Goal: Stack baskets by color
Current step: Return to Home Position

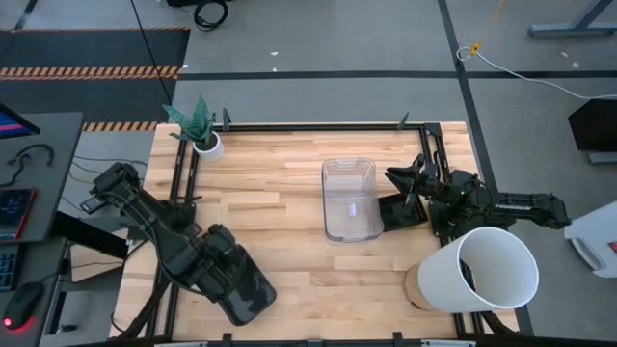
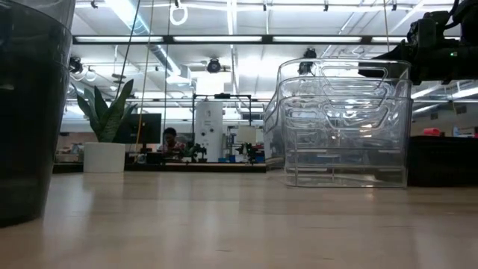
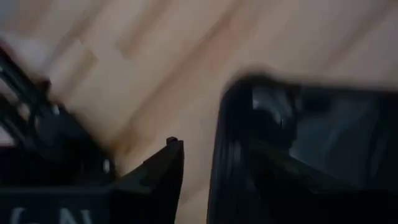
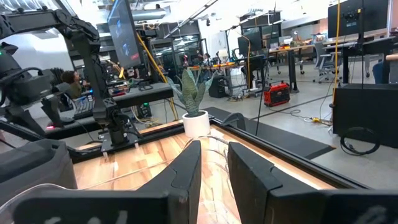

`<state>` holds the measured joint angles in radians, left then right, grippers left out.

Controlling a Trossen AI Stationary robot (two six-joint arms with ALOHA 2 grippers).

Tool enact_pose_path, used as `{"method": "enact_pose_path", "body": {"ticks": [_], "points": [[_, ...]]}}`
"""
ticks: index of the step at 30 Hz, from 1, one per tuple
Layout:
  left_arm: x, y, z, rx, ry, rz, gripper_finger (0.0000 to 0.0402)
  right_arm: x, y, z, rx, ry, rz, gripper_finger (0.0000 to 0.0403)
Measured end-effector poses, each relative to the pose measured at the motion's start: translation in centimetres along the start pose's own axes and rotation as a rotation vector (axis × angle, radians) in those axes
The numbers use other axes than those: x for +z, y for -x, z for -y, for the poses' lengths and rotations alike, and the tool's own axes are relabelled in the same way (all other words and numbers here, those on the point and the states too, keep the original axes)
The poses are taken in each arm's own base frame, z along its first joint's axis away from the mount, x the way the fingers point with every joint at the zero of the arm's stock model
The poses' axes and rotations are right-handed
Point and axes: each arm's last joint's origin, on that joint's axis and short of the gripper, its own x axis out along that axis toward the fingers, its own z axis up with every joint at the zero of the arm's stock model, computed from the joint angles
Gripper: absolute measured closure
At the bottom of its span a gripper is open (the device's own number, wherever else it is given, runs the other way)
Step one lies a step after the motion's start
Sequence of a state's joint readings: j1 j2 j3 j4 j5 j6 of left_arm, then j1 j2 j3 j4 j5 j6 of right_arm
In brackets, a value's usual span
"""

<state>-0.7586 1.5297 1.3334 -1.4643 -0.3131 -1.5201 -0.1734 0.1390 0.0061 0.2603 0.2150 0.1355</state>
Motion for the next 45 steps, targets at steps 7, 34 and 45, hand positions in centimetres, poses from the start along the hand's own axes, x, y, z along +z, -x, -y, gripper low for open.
{"method": "enact_pose_path", "body": {"ticks": [7, 34, 45], "points": [[2.2, -0.4, 0.4, -0.005, -0.007, 0.268, 0.0253, 0.0, 0.0, 0.0, 0.000, 0.000, 0.000, 0.0317], [1.4, -7.9, -6.8, -0.071, 0.038, 0.577, 0.0399, 0.0, 0.0, 0.0, 0.000, 0.000, -0.001, 0.0317], [2.3, -11.0, -8.2, -0.428, 0.059, 0.824, 0.0400, 0.0, 0.0, 0.0, 0.000, 0.000, 0.000, 0.0317]]}}
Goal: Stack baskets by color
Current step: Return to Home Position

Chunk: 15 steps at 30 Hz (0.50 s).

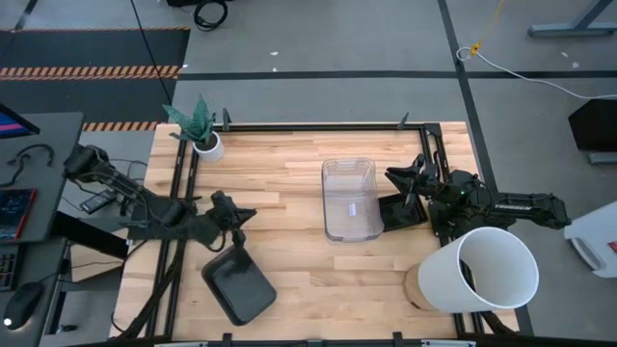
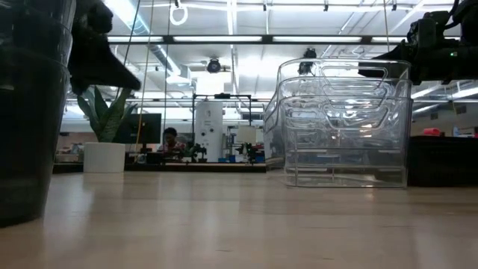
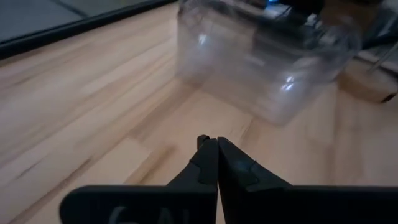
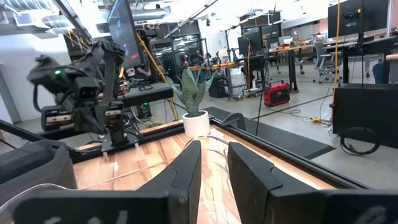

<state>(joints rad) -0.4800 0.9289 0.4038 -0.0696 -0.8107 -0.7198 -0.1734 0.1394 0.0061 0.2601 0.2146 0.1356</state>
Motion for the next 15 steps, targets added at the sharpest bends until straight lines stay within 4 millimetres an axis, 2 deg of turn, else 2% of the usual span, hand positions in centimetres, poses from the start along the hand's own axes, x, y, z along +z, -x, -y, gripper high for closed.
{"method": "enact_pose_path", "body": {"ticks": [9, 15], "points": [[1.6, -3.2, -2.9, -0.133, -0.010, 0.100, 0.0401, 0.0, 0.0, 0.0, 0.000, 0.000, 0.000, 0.0317], [1.7, -4.0, -4.9, -0.251, -0.011, 0.184, 0.0401, 0.0, 0.0, 0.0, 0.000, 0.000, 0.000, 0.0317]]}}
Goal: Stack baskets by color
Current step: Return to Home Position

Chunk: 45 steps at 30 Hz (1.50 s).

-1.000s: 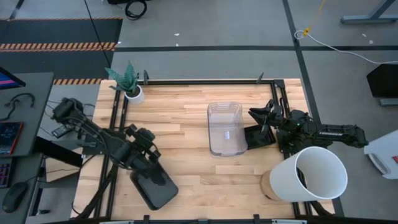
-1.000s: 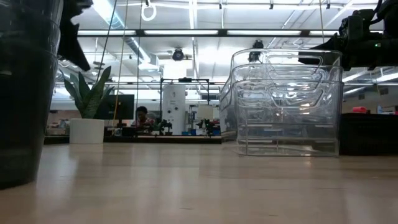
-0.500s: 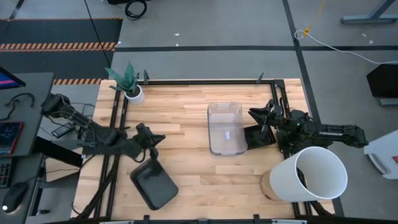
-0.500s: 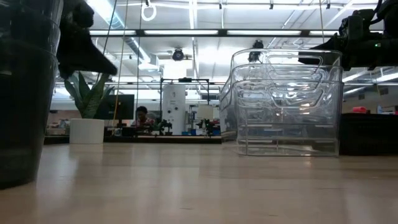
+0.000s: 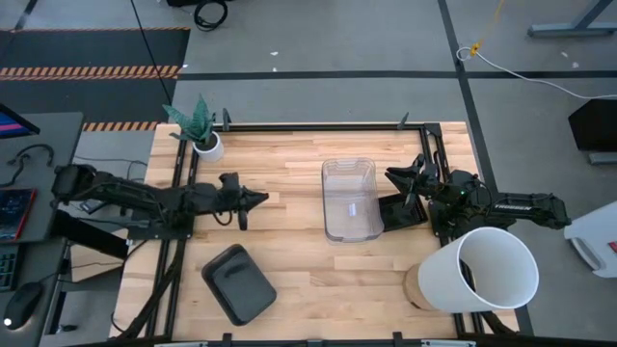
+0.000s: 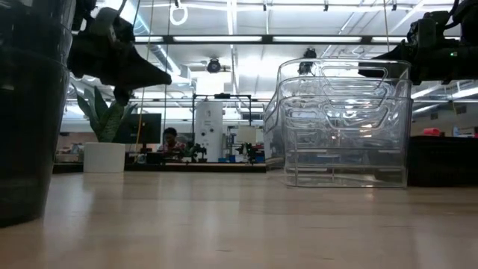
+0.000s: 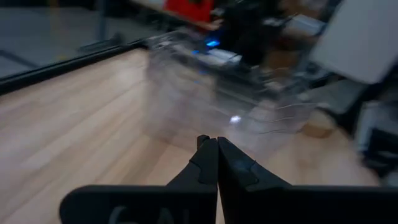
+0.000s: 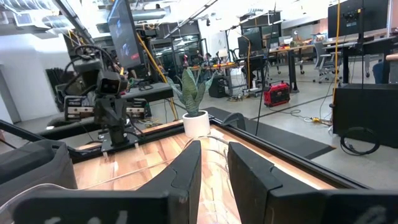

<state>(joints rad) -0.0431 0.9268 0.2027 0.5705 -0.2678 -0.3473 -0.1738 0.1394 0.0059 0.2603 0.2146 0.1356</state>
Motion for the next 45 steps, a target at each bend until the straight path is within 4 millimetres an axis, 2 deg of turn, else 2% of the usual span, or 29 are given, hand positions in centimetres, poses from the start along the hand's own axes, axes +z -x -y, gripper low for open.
{"method": "enact_pose_path", "body": {"ticks": [4, 8, 16, 29, 38, 41, 45], "points": [[-0.6, 0.5, -1.3, -0.087, 0.034, 0.058, 0.0401, 0.0, 0.0, 0.0, 0.000, 0.000, 0.000, 0.0317], [-0.9, 1.0, -2.3, -0.082, 0.046, 0.087, 0.0401, 0.0, 0.0, 0.0, 0.000, 0.000, 0.000, 0.0317], [0.5, 2.8, -2.3, -0.185, 0.006, 0.159, 0.0401, 0.0, 0.0, 0.0, 0.000, 0.000, 0.000, 0.0317], [0.8, 5.7, -2.6, -0.164, -0.031, 0.164, 0.0401, 0.0, 0.0, 0.0, 0.000, 0.000, 0.000, 0.0317], [0.5, 6.0, -2.7, -0.155, -0.060, 0.159, 0.0401, 0.0, 0.0, 0.0, 0.000, 0.000, 0.000, 0.0317], [-0.9, 5.8, -2.9, -0.175, -0.066, 0.157, 0.0401, 0.0, 0.0, 0.0, 0.000, 0.000, 0.000, 0.0317], [-1.5, 5.7, -2.9, -0.159, -0.071, 0.103, 0.0401, 0.0, 0.0, 0.0, 0.000, 0.000, 0.000, 0.0317]]}}
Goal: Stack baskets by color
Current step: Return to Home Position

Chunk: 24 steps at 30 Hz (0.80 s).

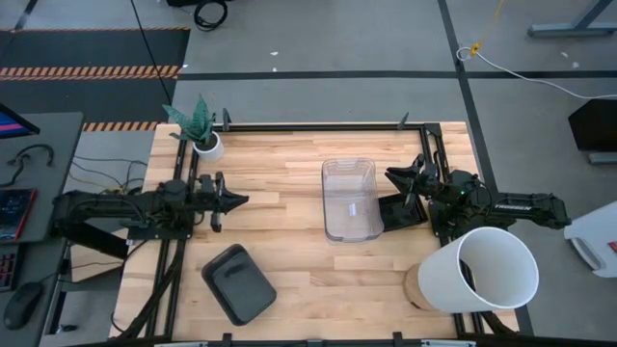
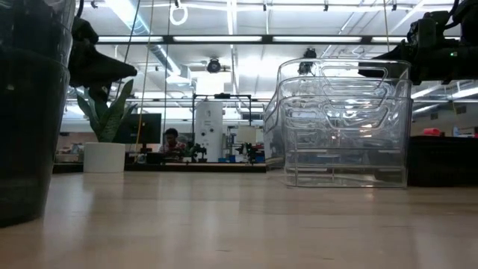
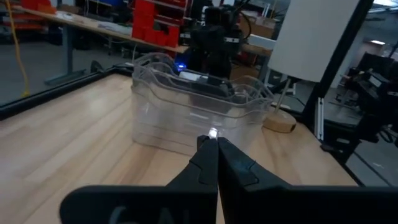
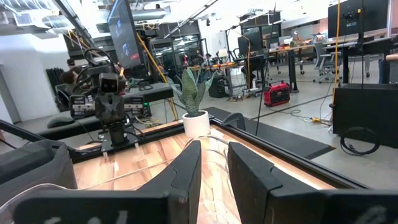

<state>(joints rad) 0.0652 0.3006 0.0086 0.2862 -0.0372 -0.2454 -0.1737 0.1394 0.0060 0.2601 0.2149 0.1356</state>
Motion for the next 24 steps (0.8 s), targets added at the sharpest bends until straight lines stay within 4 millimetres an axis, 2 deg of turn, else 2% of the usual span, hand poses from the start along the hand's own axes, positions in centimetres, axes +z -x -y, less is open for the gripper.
{"method": "enact_pose_path", "body": {"ticks": [13, 24], "points": [[-0.39, 0.01, 0.08, 0.002, -0.031, -0.037, 0.0369, 0.00, 0.00, 0.00, 0.000, 0.000, 0.000, 0.0317], [-0.42, 0.01, 0.08, 0.002, -0.031, -0.038, 0.0379, 0.00, 0.00, 0.00, 0.000, 0.000, 0.000, 0.0317]]}}
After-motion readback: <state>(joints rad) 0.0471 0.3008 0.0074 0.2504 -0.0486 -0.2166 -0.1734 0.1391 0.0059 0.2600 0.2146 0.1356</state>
